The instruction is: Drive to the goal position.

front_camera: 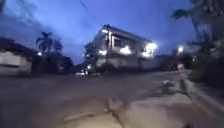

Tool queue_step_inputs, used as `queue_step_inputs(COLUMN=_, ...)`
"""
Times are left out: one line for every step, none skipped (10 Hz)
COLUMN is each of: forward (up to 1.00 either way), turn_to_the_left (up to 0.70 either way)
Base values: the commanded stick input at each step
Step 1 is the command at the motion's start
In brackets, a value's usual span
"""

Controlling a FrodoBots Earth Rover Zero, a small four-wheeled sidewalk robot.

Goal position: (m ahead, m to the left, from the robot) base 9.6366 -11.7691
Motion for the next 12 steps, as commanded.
queue_step_inputs(forward=0.7, turn_to_the_left=0.0)
queue_step_inputs(forward=0.7, turn_to_the_left=0.0)
queue_step_inputs(forward=0.7, turn_to_the_left=0.0)
queue_step_inputs(forward=0.7, turn_to_the_left=0.0)
queue_step_inputs(forward=0.7, turn_to_the_left=-0.02)
queue_step_inputs(forward=0.7, turn_to_the_left=-0.08)
queue_step_inputs(forward=0.7, turn_to_the_left=-0.17)
queue_step_inputs(forward=0.7, turn_to_the_left=-0.29)
queue_step_inputs(forward=0.7, turn_to_the_left=-0.34)
queue_step_inputs(forward=0.7, turn_to_the_left=-0.35)
queue_step_inputs(forward=0.7, turn_to_the_left=-0.35)
queue_step_inputs(forward=0.7, turn_to_the_left=-0.35)
